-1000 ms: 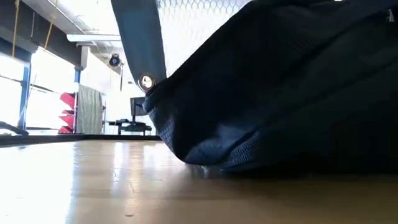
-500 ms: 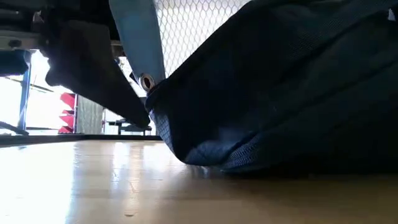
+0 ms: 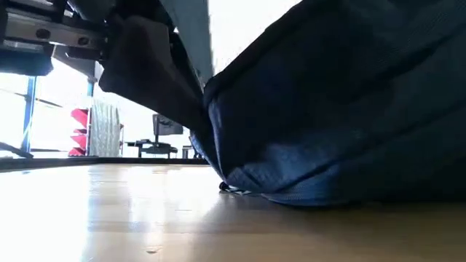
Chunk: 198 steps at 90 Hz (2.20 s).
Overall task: Unpack backpack
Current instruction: Put the white zip bag into the backpack
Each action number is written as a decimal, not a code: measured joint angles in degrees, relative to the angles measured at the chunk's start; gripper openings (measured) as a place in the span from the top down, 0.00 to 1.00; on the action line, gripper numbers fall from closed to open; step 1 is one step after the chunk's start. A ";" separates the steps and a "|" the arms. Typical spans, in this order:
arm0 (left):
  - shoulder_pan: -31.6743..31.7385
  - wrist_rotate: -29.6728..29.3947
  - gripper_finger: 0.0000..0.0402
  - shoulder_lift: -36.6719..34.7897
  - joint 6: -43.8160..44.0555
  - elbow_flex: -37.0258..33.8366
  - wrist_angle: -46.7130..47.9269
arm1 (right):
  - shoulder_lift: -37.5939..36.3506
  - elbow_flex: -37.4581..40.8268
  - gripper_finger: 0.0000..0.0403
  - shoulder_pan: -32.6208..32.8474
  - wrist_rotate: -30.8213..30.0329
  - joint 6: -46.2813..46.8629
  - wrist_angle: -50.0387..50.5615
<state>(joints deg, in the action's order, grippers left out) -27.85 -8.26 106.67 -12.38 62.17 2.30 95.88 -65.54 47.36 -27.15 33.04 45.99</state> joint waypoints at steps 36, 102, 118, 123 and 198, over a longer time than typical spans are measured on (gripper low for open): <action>-1.51 -4.34 1.00 0.00 3.08 0.01 -1.11 | 0.02 -13.62 0.52 2.66 -1.37 -7.15 -3.54; -1.62 -5.85 1.00 0.00 6.18 0.04 -3.93 | 14.62 -13.15 0.78 -8.49 3.55 -22.75 -27.42; -2.21 -5.87 1.00 -0.04 5.79 0.04 -3.71 | 14.14 -13.30 0.98 -9.96 -1.15 -15.37 -20.52; -2.53 -5.82 1.00 -0.27 5.79 0.04 -3.77 | 14.12 -13.28 0.99 -11.15 -0.70 -12.16 -16.44; -1.48 -14.14 1.00 -4.35 7.23 0.09 -6.69 | 14.81 -8.52 0.96 -13.51 20.72 -22.12 -24.38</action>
<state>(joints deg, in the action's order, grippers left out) -29.33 -22.40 102.32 -5.15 62.26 -4.39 110.69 -74.06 33.85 -6.43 10.92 21.62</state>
